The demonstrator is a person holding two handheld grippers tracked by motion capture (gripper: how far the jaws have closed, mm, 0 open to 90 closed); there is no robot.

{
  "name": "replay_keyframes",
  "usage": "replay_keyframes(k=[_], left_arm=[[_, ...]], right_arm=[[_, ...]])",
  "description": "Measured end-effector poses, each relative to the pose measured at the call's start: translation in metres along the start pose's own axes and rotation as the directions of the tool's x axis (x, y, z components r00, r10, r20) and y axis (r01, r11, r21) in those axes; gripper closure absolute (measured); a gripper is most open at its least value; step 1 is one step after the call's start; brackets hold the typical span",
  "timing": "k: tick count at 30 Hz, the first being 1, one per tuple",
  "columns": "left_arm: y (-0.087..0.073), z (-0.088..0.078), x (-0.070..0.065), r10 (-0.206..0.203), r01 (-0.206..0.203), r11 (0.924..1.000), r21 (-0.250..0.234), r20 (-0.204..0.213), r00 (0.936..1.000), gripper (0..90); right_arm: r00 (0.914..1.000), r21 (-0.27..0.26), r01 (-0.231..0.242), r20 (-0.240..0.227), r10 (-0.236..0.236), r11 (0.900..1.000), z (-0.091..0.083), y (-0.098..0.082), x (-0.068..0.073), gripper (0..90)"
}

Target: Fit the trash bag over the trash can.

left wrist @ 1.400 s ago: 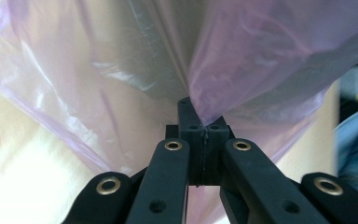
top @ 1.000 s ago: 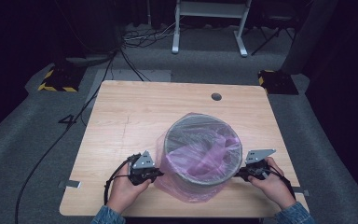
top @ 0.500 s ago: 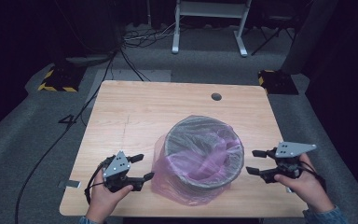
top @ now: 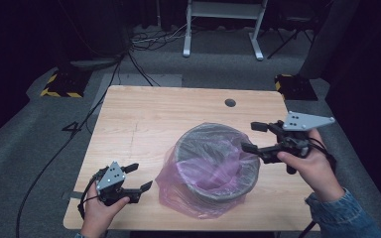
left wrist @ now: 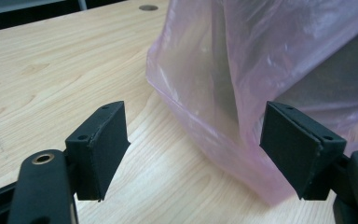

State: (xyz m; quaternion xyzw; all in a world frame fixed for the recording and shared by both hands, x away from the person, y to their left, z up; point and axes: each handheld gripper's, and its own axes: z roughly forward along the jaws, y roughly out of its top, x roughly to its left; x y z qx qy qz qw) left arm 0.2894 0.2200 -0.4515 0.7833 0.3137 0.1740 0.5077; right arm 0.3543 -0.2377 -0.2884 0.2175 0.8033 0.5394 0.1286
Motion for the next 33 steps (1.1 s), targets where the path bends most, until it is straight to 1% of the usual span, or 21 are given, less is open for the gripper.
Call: replay_keyframes(k=[1,2,4,7,10,12,13,14,15,16,17,18,19,22,23,24,25,26,29,30,33], left_arm=[[0.000,-0.001,-0.001,0.005,-0.005,1.0000,0.001,0.002,1.0000,23.0],[-0.001,-0.002,-0.001,0.008,-0.008,1.0000,-0.002,0.005,1.0000,23.0],[-0.001,-0.006,-0.001,0.012,-0.012,0.9999,-0.007,0.003,0.9999,23.0],[-0.003,-0.010,0.000,0.004,-0.004,0.9999,-0.012,-0.010,0.9999,23.0],[-0.006,-0.013,0.001,-0.008,0.008,0.9999,-0.012,-0.021,0.9998,23.0],[-0.008,-0.015,0.003,-0.005,0.005,1.0000,-0.006,-0.030,0.9995,23.0],[-0.008,-0.015,0.003,-0.005,0.005,1.0000,-0.005,-0.032,0.9995,23.0],[-0.008,-0.016,0.003,-0.004,0.004,1.0000,-0.004,-0.036,0.9993,23.0],[-0.009,-0.016,0.004,-0.008,0.008,1.0000,-0.004,-0.040,0.9992,23.0],[-0.009,-0.016,0.004,-0.008,0.008,1.0000,-0.004,-0.040,0.9992,23.0],[-0.009,-0.015,0.004,-0.012,0.012,0.9999,-0.006,-0.039,0.9992,23.0],[-0.009,-0.015,0.005,-0.008,0.008,1.0000,-0.005,-0.039,0.9992,23.0],[-0.010,-0.015,0.005,-0.007,0.007,1.0000,-0.003,-0.040,0.9992,23.0],[-0.010,-0.014,0.004,-0.008,0.008,1.0000,-0.001,-0.040,0.9992,23.0],[-0.010,-0.013,0.004,-0.009,0.009,1.0000,0.000,-0.040,0.9992,23.0],[-0.010,-0.013,0.004,-0.009,0.009,1.0000,0.000,-0.040,0.9992,23.0],[-0.011,-0.013,0.004,-0.004,0.004,1.0000,0.004,-0.042,0.9991,23.0],[-0.011,-0.013,0.004,-0.005,0.005,1.0000,0.005,-0.042,0.9991,23.0],[-0.011,-0.013,0.004,-0.007,0.007,0.9999,0.007,-0.042,0.9991,23.0],[-0.011,-0.013,0.004,-0.007,0.007,0.9999,0.008,-0.043,0.9991,23.0],[-0.012,-0.012,0.004,-0.004,0.005,0.9999,0.010,-0.040,0.9992,23.0]], right_arm=[[0.9999,0.002,0.010,-0.007,-0.010,1.000,0.007,0.006,0.003,24.2],[0.9999,0.002,0.010,-0.007,-0.010,1.000,0.007,0.006,0.003,24.2],[0.9992,0.006,0.029,-0.027,-0.029,1.000,0.020,0.017,0.007,24.3],[0.9977,0.014,0.048,-0.049,-0.047,0.999,0.038,0.029,0.013,24.0],[0.9963,0.032,0.060,-0.064,-0.058,0.998,0.056,0.035,0.018,23.3],[0.9961,0.043,0.061,-0.066,-0.058,0.997,0.066,0.036,0.018,22.7],[0.9964,0.064,0.057,-0.067,-0.053,0.996,0.077,0.034,0.018,21.9],[0.9964,0.064,0.057,-0.067,-0.053,0.996,0.077,0.034,0.018,21.9],[0.9964,0.099,0.056,-0.069,-0.050,0.994,0.090,0.029,0.018,21.8],[0.9964,0.099,0.056,-0.069,-0.050,0.994,0.090,0.029,0.018,21.8],[0.9964,0.112,0.056,-0.070,-0.048,0.992,0.094,0.027,0.017,21.8],[0.9964,0.144,0.056,-0.070,-0.047,0.988,0.104,0.022,0.017,21.8],[0.9964,0.144,0.056,-0.070,-0.047,0.988,0.104,0.022,0.017,21.8],[0.9964,0.195,0.062,-0.070,-0.049,0.979,0.116,0.015,0.016,21.6],[0.9967,0.241,0.059,-0.069,-0.043,0.969,0.124,0.010,0.015,19.6],[0.9967,0.241,0.059,-0.069,-0.043,0.969,0.124,0.010,0.015,19.6],[0.9964,0.256,0.062,-0.071,-0.046,0.965,0.127,0.008,0.015,19.6],[0.9963,0.285,0.065,-0.072,-0.047,0.956,0.132,0.005,0.015,19.5],[0.9956,0.332,0.075,-0.078,-0.052,0.940,0.139,-0.001,0.014,19.1],[0.9958,0.342,0.072,-0.078,-0.048,0.937,0.140,-0.002,0.014,19.1],[0.9943,0.379,0.083,-0.094,-0.051,0.922,0.145,-0.006,0.014,18.6]])
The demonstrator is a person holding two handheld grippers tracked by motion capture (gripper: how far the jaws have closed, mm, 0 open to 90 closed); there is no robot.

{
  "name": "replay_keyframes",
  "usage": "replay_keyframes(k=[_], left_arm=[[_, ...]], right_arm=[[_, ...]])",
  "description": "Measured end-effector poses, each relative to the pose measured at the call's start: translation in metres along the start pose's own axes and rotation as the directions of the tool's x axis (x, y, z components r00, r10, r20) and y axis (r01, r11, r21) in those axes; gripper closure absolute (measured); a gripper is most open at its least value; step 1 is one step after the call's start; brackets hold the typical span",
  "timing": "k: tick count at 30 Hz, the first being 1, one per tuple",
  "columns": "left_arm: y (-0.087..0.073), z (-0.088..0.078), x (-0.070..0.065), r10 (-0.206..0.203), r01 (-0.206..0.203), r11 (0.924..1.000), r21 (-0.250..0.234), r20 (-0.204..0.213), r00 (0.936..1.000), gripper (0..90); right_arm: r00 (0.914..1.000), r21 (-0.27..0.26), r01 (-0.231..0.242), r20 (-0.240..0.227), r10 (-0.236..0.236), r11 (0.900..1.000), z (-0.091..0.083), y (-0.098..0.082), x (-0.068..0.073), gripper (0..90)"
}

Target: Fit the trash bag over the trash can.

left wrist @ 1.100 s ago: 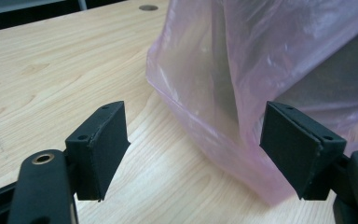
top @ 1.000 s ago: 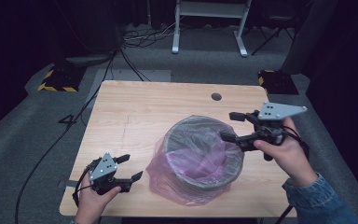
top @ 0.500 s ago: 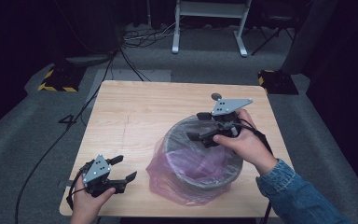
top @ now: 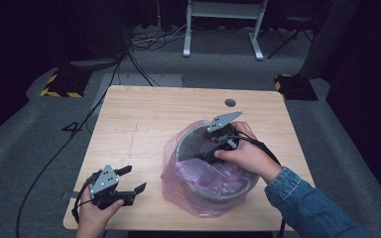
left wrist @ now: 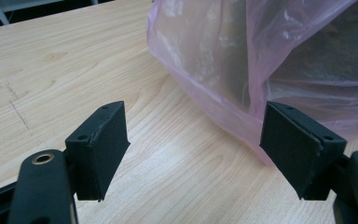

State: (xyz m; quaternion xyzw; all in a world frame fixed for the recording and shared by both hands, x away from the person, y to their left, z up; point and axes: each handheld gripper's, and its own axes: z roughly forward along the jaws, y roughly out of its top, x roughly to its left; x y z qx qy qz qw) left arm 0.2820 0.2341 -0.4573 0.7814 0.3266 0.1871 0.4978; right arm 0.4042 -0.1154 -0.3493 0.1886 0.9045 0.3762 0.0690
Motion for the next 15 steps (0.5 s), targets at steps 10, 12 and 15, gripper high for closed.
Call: replay_keyframes(k=[10,12,15], left_arm=[[0.000,0.003,-0.001,0.005,-0.005,1.0000,0.007,0.003,1.0000,23.0],[-0.001,0.003,-0.002,-0.002,0.002,1.0000,0.005,0.005,1.0000,23.0],[-0.001,0.004,-0.002,0.004,-0.004,0.9999,0.010,0.007,1.0000,23.1]], right_arm=[[0.9997,0.148,0.023,-0.011,-0.021,0.989,0.028,-0.010,0.004,17.4],[0.9994,0.173,0.031,-0.020,-0.028,0.984,0.033,-0.012,0.005,17.2],[0.9993,0.235,0.032,-0.027,-0.026,0.972,0.041,-0.016,0.008,17.1]])
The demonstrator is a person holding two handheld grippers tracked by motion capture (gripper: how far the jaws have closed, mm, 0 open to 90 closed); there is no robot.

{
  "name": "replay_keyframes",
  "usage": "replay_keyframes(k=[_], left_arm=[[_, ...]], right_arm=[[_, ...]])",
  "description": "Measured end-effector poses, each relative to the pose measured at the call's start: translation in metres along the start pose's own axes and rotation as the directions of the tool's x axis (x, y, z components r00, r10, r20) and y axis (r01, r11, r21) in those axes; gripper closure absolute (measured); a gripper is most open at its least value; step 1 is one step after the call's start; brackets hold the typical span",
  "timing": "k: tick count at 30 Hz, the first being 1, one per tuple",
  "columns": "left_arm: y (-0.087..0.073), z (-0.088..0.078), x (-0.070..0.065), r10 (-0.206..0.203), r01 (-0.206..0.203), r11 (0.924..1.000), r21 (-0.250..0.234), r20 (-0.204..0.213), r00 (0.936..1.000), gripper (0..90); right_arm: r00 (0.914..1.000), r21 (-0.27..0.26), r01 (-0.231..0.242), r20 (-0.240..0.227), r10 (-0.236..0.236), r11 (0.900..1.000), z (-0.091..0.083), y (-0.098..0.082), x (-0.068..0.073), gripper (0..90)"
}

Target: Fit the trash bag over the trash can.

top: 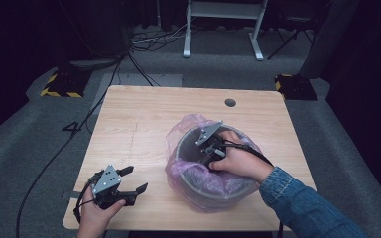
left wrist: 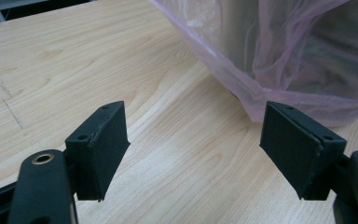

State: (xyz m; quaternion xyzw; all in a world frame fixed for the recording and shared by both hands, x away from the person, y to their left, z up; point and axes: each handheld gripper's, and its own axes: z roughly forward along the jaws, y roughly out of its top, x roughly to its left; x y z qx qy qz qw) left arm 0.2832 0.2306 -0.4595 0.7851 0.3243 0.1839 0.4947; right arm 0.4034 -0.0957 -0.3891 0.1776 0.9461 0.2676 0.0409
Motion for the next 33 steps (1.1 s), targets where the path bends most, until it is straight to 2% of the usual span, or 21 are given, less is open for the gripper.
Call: replay_keyframes(k=[4,8,11,12,13,14,15,21,24,27,30,33], left_arm=[[0.000,0.001,-0.001,-0.003,0.002,1.0000,0.001,0.003,1.0000,23.0],[0.000,0.000,0.000,-0.001,0.001,1.0000,-0.001,0.001,1.0000,23.0],[0.000,0.000,0.000,-0.001,0.001,1.0000,-0.005,0.002,1.0000,23.0],[0.000,0.000,0.000,-0.004,0.004,1.0000,-0.004,0.003,1.0000,23.1],[0.000,0.001,0.000,-0.003,0.003,1.0000,-0.004,0.003,1.0000,23.1],[0.000,0.001,0.000,-0.001,0.001,1.0000,-0.004,0.004,1.0000,23.0],[0.000,0.001,0.000,-0.002,0.002,1.0000,-0.003,0.005,1.0000,23.0],[0.001,0.001,-0.001,-0.002,0.002,1.0000,-0.005,0.006,1.0000,23.1],[0.000,0.001,0.000,-0.005,0.005,1.0000,-0.008,0.008,1.0000,23.1],[0.000,0.002,0.000,-0.004,0.004,1.0000,-0.003,0.006,1.0000,23.1],[-0.001,0.002,0.001,-0.007,0.007,1.0000,0.001,0.005,1.0000,23.1],[0.000,0.003,0.002,-0.006,0.006,0.9999,0.010,-0.004,1.0000,23.1]], right_arm=[[0.9995,0.088,-0.005,-0.032,0.008,0.996,0.014,-0.002,0.004,17.1],[0.9995,0.069,-0.008,-0.029,0.010,0.998,0.010,0.001,0.006,18.6],[0.9995,0.019,-0.016,-0.027,0.016,1.000,-0.003,0.004,0.008,19.9],[0.9997,-0.032,-0.016,-0.021,0.016,0.999,-0.016,0.007,0.009,20.2],[0.9997,-0.032,-0.016,-0.021,0.016,0.999,-0.016,0.007,0.009,20.2],[0.9998,-0.080,-0.017,-0.011,0.016,0.997,-0.030,0.011,0.008,20.3],[0.9998,-0.080,-0.017,-0.011,0.016,0.997,-0.030,0.011,0.008,20.3],[0.9997,-0.177,-0.022,0.004,0.023,0.984,-0.062,0.017,0.007,20.9],[0.9996,-0.228,-0.019,0.015,0.023,0.974,-0.079,0.019,0.009,21.5],[0.9994,-0.300,-0.016,0.025,0.025,0.954,-0.100,0.019,0.010,21.7],[0.9983,-0.333,-0.017,0.047,0.035,0.943,-0.117,0.013,0.009,21.7],[0.9950,-0.349,-0.029,0.079,0.061,0.937,-0.131,0.000,0.006,21.7]])
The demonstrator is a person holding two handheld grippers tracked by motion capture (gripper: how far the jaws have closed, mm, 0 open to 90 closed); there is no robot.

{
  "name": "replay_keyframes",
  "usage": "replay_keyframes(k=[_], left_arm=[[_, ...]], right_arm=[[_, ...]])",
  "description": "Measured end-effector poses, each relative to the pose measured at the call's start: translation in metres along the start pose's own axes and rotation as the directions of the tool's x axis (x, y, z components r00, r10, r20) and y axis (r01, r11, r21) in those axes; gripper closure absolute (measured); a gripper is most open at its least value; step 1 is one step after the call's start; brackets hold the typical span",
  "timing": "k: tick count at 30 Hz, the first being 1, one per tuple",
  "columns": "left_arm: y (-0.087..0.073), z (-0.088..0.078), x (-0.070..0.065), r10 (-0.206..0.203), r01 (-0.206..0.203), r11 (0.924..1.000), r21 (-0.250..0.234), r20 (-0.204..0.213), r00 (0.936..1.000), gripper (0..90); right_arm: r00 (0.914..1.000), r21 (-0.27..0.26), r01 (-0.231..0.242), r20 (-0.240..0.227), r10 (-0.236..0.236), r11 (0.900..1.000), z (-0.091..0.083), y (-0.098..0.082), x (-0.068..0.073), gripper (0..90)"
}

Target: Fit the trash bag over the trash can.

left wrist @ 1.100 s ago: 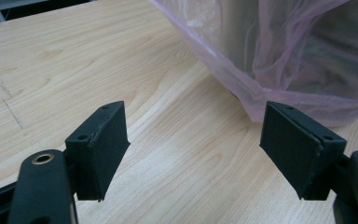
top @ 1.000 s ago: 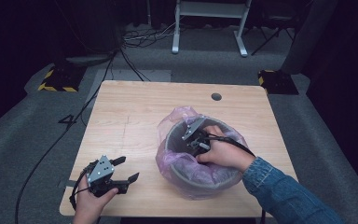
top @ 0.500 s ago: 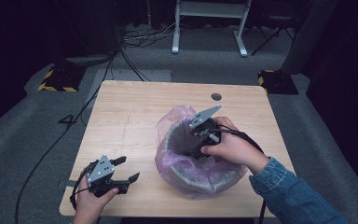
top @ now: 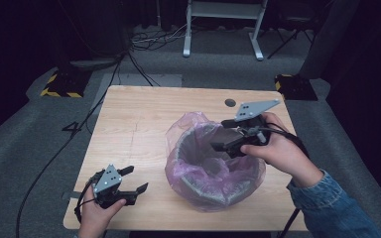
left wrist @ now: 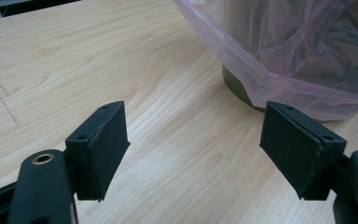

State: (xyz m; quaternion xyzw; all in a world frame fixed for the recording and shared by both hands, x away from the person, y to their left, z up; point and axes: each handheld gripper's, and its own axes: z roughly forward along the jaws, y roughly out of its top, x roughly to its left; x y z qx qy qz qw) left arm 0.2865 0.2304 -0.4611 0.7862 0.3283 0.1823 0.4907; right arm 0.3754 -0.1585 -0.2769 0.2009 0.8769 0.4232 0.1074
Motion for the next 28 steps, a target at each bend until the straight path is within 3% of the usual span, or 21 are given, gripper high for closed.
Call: replay_keyframes(k=[5,7,8,12,16,21,23,28], left_arm=[[0.000,0.005,0.003,-0.015,0.017,0.9989,0.044,-0.040,0.9991,23.1],[-0.001,0.007,0.006,-0.022,0.026,0.9976,0.064,-0.058,0.9981,23.1],[-0.001,0.007,0.006,-0.022,0.026,0.9976,0.064,-0.058,0.9981,23.1],[-0.004,0.011,0.007,-0.041,0.047,0.9952,0.086,-0.067,0.9969,23.1],[-0.009,0.014,0.009,-0.052,0.061,0.9909,0.119,-0.081,0.9954,23.0],[-0.018,0.017,0.012,-0.051,0.066,0.9844,0.163,-0.096,0.9940,22.2],[-0.020,0.018,0.014,-0.057,0.073,0.9830,0.169,-0.095,0.9939,21.8],[-0.025,0.023,0.016,-0.066,0.084,0.9796,0.183,-0.098,0.9929,21.0]], right_arm=[[0.9964,-0.017,-0.034,0.077,0.035,0.999,-0.029,-0.022,-0.011,21.5],[0.9887,-0.028,-0.065,0.134,0.068,0.998,-0.047,-0.040,-0.018,21.5],[0.9887,-0.028,-0.065,0.134,0.068,0.998,-0.047,-0.040,-0.018,21.5],[0.9709,-0.038,-0.102,0.214,0.108,0.994,-0.071,-0.073,-0.024,21.0],[0.9486,-0.071,-0.179,0.252,0.192,0.981,-0.088,-0.113,-0.030,20.3],[0.9116,-0.069,-0.259,0.312,0.267,0.963,-0.081,-0.171,-0.039,20.2],[0.8961,-0.071,-0.313,0.308,0.319,0.947,-0.072,-0.198,-0.042,20.3],[0.8761,-0.061,-0.367,0.313,0.367,0.928,-0.052,-0.243,-0.045,20.3]])
